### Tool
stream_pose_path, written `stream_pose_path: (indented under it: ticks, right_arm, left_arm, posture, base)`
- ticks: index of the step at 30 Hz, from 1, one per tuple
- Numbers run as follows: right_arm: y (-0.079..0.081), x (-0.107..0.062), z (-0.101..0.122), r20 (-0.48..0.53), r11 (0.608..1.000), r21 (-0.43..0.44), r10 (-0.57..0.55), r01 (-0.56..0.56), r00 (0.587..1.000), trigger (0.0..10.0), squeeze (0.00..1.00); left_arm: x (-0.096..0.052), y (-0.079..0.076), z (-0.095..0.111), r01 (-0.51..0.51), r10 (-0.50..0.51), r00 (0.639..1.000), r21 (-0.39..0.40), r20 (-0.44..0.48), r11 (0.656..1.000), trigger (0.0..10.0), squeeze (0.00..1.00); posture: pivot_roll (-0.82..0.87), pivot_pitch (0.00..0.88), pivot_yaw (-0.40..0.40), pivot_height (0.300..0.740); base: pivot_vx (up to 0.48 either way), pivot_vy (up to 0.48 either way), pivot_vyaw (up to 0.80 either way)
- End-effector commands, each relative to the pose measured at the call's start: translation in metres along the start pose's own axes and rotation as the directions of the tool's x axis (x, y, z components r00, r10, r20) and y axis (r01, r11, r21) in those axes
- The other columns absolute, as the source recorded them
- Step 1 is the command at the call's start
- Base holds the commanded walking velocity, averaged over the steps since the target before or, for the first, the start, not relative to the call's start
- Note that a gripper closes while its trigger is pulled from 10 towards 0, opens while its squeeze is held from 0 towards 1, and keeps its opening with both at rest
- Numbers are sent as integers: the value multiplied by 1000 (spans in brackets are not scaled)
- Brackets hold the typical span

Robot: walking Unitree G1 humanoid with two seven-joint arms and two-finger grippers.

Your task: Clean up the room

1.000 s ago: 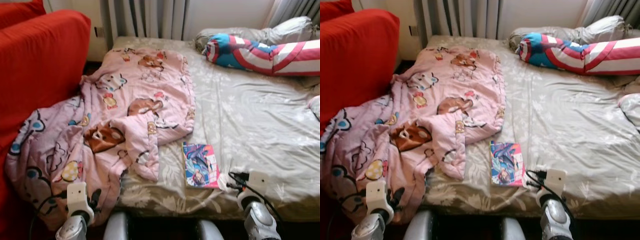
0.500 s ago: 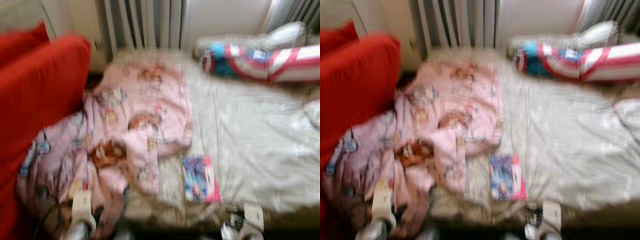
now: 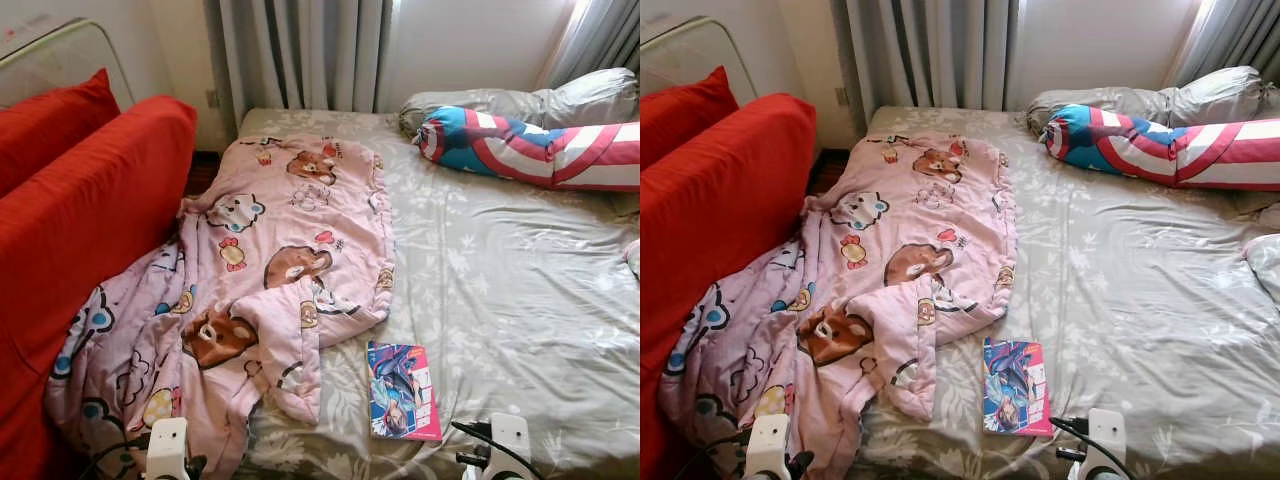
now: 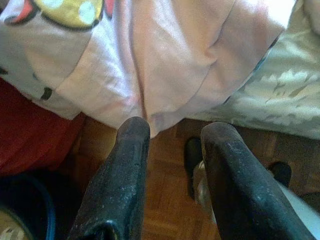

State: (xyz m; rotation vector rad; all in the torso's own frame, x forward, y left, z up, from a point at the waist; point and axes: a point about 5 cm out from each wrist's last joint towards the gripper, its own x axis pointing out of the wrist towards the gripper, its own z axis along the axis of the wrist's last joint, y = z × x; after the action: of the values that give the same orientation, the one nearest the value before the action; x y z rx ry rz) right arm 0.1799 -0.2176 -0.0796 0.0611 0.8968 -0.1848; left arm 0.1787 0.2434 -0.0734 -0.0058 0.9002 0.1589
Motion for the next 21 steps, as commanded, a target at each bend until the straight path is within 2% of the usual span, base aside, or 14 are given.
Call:
stream_pose_path:
  ticks: [1,8,14,16,21]
  right_arm:
    - [3,-1,-6,-30,1000,-12,12,-12,999,10000,0]
    - [3,-1,-9,-42,1000,-15,5,-5,999,10000,0]
    - [4,-1,-6,-32,1000,-24,7,-8,999,10000,0]
    - [6,0,-6,-30,998,-54,12,-14,999,10000,0]
    - [5,-1,-8,-24,999,-38,14,-15,1000,10000,0]
  left_arm:
    - [-5,12,-16,-23,23,998,1,-65,1000,10000,0]
    - [-11,18,-37,-44,43,990,-5,-137,999,10000,0]
    - [-11,15,-39,-40,39,989,-9,-146,999,10000,0]
    - [-11,13,-40,-33,31,988,-5,-151,999,10000,0]
    - [-10,8,-41,-30,29,986,0,-162,1000,10000,0]
  posture:
    - [-8,0,-35,740]
    - [-23,0,-41,740]
    - [-15,0,-45,740]
    - [-16,0,-45,740]
    - [-24,0,-45,740]
  base:
    - [0,0,0]
    - [0,0,0]
    - [0,0,0]
    - [0,0,0]
    - [0,0,0]
